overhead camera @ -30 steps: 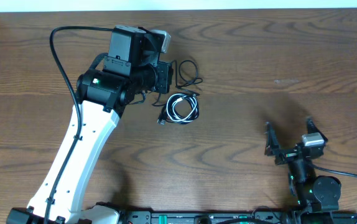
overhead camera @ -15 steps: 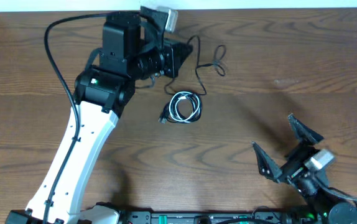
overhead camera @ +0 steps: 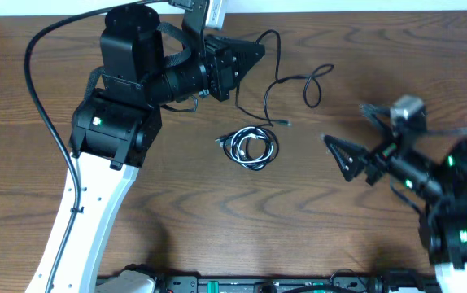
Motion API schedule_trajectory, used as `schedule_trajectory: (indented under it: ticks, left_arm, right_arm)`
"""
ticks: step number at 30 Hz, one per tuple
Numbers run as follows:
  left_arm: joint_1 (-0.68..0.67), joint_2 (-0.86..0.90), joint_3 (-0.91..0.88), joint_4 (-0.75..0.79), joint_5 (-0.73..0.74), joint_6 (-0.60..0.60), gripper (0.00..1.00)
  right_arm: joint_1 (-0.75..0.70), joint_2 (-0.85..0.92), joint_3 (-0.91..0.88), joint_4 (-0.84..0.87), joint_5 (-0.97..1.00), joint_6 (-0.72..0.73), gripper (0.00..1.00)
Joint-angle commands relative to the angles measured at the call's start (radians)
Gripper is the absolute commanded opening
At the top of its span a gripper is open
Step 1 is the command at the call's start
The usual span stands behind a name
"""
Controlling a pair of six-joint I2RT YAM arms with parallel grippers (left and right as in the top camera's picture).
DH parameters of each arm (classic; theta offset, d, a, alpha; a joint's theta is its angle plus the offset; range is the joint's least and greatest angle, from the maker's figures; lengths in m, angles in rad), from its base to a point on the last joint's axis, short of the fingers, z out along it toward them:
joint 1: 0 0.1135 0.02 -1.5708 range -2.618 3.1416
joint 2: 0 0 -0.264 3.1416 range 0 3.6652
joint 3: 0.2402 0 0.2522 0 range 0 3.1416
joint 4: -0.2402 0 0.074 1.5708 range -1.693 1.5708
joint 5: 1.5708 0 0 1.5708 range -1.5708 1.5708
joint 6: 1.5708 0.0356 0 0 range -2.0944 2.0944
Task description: Untangle cables
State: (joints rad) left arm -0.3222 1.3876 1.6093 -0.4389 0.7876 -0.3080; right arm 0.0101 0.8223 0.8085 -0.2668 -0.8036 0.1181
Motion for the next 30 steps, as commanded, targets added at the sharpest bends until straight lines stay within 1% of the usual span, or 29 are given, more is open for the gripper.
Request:
schedule_trajectory:
  ticks: [1, 3, 4, 6, 7, 9, 11, 12, 14, 15, 17, 20, 21, 22, 24, 26, 27, 28, 29, 30]
  left_arm:
    - [0.001, -0.003, 0.018, -0.017, 0.025, -0.008, 0.07]
    - [0.001, -0.003, 0.018, -0.025, 0.025, -0.007, 0.08]
    - [0.001, -0.003, 0.018, -0.032, 0.025, -0.004, 0.07]
    - [0.001, -0.003, 0.018, -0.058, 0.025, 0.007, 0.07]
    - [0.0, -0.003, 0.018, -0.082, 0.025, 0.028, 0.07]
    - [0.0, -0.003, 0.018, -0.109, 0.024, 0.054, 0.07]
    - [0.0, -0.003, 0.018, -0.128, 0.024, 0.063, 0.07]
    - [0.0, -0.003, 0.018, -0.134, 0.025, 0.063, 0.08]
    - [0.0, -0.003, 0.018, -0.14, 0.024, 0.063, 0.08]
    - [0.0, -0.003, 0.018, -0.148, 0.024, 0.063, 0.08]
    - [0.0, -0.003, 0.018, -0.152, 0.024, 0.063, 0.07]
    - [0.0, -0.003, 0.017, -0.151, 0.024, 0.063, 0.07]
    - [0.0, -0.003, 0.017, -0.152, 0.024, 0.063, 0.07]
    - [0.0, -0.003, 0.017, -0.153, 0.024, 0.063, 0.08]
    - [0.0, -0.003, 0.017, -0.156, 0.024, 0.063, 0.08]
    - [0.0, -0.003, 0.017, -0.156, 0.024, 0.063, 0.07]
    - [0.0, -0.003, 0.017, -0.156, 0.024, 0.063, 0.07]
    - [0.0, -0.003, 0.017, -0.157, 0.024, 0.063, 0.07]
    - [0.0, -0.003, 0.017, -0.159, 0.024, 0.063, 0.08]
    - [0.0, -0.003, 0.017, -0.159, 0.024, 0.063, 0.08]
  right_arm:
    - [-0.002, 0.122, 0.024, 0.032, -0.331, 0.037, 0.99]
    - [-0.003, 0.192, 0.024, 0.084, -0.296, 0.139, 0.99]
    - [-0.002, 0.229, 0.025, 0.118, -0.276, 0.215, 0.99]
    - [-0.001, 0.286, 0.04, 0.182, -0.297, 0.301, 0.99]
    - [-0.001, 0.314, 0.071, 0.174, -0.316, 0.333, 0.98]
    - [0.0, 0.356, 0.144, 0.13, -0.349, 0.34, 0.99]
    - [0.005, 0.396, 0.235, 0.048, -0.311, 0.314, 0.99]
    - [0.013, 0.422, 0.304, -0.053, -0.208, 0.275, 0.99]
    - [0.034, 0.447, 0.383, -0.205, -0.019, 0.21, 0.99]
    - [0.064, 0.469, 0.435, -0.316, 0.166, 0.179, 0.99]
    - [0.114, 0.497, 0.467, -0.382, 0.319, 0.176, 0.99]
    - [0.197, 0.542, 0.468, -0.395, 0.43, 0.206, 0.99]
    - [0.226, 0.568, 0.468, -0.394, 0.504, 0.252, 0.96]
    - [0.235, 0.578, 0.468, -0.386, 0.521, 0.256, 0.93]
    - [0.249, 0.607, 0.468, -0.356, 0.521, 0.256, 0.8]
    - [0.257, 0.634, 0.468, -0.327, 0.525, 0.256, 0.77]
    - [0.26, 0.649, 0.468, -0.311, 0.525, 0.255, 0.73]
    - [0.262, 0.658, 0.468, -0.299, 0.525, 0.255, 0.68]
    - [0.263, 0.671, 0.468, -0.284, 0.525, 0.255, 0.57]
    - [0.266, 0.682, 0.468, -0.271, 0.525, 0.255, 0.53]
